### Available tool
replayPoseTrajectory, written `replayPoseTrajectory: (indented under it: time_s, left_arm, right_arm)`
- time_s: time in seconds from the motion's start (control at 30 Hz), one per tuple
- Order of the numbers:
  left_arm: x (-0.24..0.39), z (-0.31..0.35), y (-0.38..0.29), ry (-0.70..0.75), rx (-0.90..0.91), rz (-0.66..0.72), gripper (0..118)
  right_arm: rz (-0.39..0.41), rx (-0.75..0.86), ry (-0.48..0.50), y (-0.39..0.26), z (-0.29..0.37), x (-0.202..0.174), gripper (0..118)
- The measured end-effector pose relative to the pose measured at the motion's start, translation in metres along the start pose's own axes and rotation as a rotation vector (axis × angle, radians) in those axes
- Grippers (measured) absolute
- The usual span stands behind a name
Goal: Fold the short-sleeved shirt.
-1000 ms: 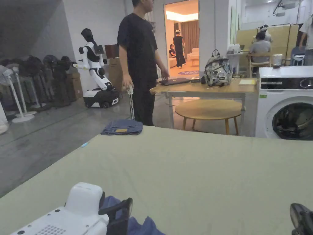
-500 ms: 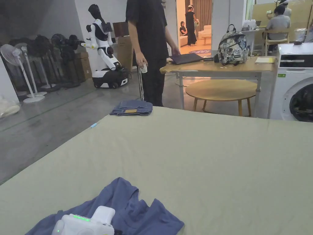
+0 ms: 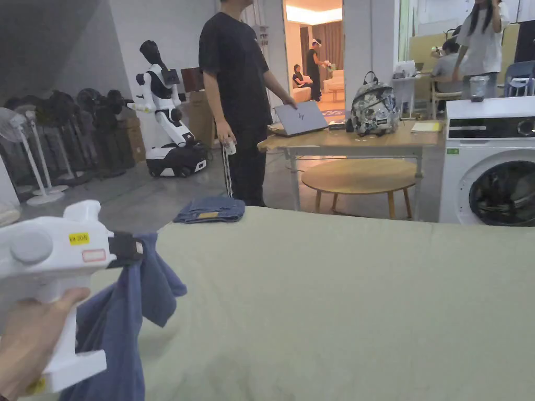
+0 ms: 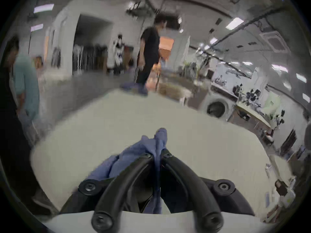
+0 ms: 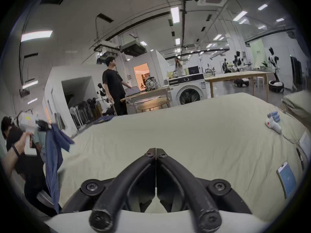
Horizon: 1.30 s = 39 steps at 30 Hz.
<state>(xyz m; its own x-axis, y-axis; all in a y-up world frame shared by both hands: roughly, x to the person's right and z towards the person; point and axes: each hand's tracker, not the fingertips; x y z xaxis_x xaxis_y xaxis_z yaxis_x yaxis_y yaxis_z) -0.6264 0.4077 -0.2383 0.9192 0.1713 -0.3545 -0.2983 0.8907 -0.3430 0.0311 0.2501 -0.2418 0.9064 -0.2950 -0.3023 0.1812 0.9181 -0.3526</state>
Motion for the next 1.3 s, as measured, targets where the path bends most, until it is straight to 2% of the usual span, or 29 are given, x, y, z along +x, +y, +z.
replayPoseTrajectory:
  time_s: [0.13,0.17,0.27,0.37,0.47,0.57,0.67,0.7,0.77,0.87,0.9,0.93,0.97,1.07,1.23,1.3]
  left_arm:
    - [0.067,0.016,0.062,-0.006,0.038,-0.193,0]
    - [0.085,0.011,0.056,-0.032,0.033,-0.162,0]
    - [0.138,-0.025,0.021,-0.168,0.051,-0.183,0]
    - [0.212,-0.069,-0.052,-0.35,-0.121,-0.183,0]
    - [0.294,-0.089,-0.143,-0.524,-0.235,-0.229,0]
    - [0.383,-0.074,-0.239,-0.742,-0.383,-0.169,0]
    - [0.462,-0.043,-0.325,-0.916,-0.551,-0.261,0]
    - [0.485,-0.031,-0.351,-0.96,-0.592,-0.317,0]
    - [0.507,-0.007,-0.384,-0.999,-0.643,-0.317,0]
    - [0.523,0.03,-0.421,-1.092,-0.661,-0.374,0]
    - [0.52,0.037,-0.422,-1.091,-0.637,-0.401,8]
    - [0.517,0.042,-0.423,-1.097,-0.626,-0.419,28]
    - [0.509,0.044,-0.42,-1.099,-0.633,-0.411,36]
    - [0.47,0.046,-0.384,-1.109,-0.553,-0.306,36]
    - [0.363,0.071,-0.293,-0.853,-0.075,-0.343,36]
    - [0.319,0.085,-0.262,-0.72,0.027,-0.381,36]
  right_arm:
    - [-0.024,0.014,-0.004,-0.001,0.01,0.005,0]
    - [-0.022,0.014,-0.009,-0.001,0.011,0.006,0]
    - [-0.022,0.019,-0.03,0.0,0.019,0.009,0]
    - [-0.028,0.028,-0.041,0.004,0.03,0.015,0]
    - [0.014,0.042,-0.104,0.009,0.048,0.023,0]
    - [-0.004,0.051,-0.145,0.011,0.066,0.037,0]
    - [-0.006,0.036,-0.204,0.008,0.081,0.05,0]
    - [0.016,0.025,-0.239,0.007,0.086,0.054,0]
    - [0.052,0.007,-0.294,0.005,0.096,0.058,0]
    - [0.045,0.001,-0.31,0.0,0.11,0.065,0]
    - [0.039,-0.006,-0.315,-0.001,0.112,0.067,0]
    - [0.036,-0.012,-0.317,-0.002,0.113,0.068,0]
    - [0.036,-0.018,-0.312,-0.003,0.114,0.068,0]
    - [0.064,-0.028,-0.3,-0.005,0.112,0.063,0]
    - [0.1,-0.036,-0.222,-0.006,0.105,0.051,0]
    - [0.125,-0.035,-0.208,-0.006,0.1,0.044,0]
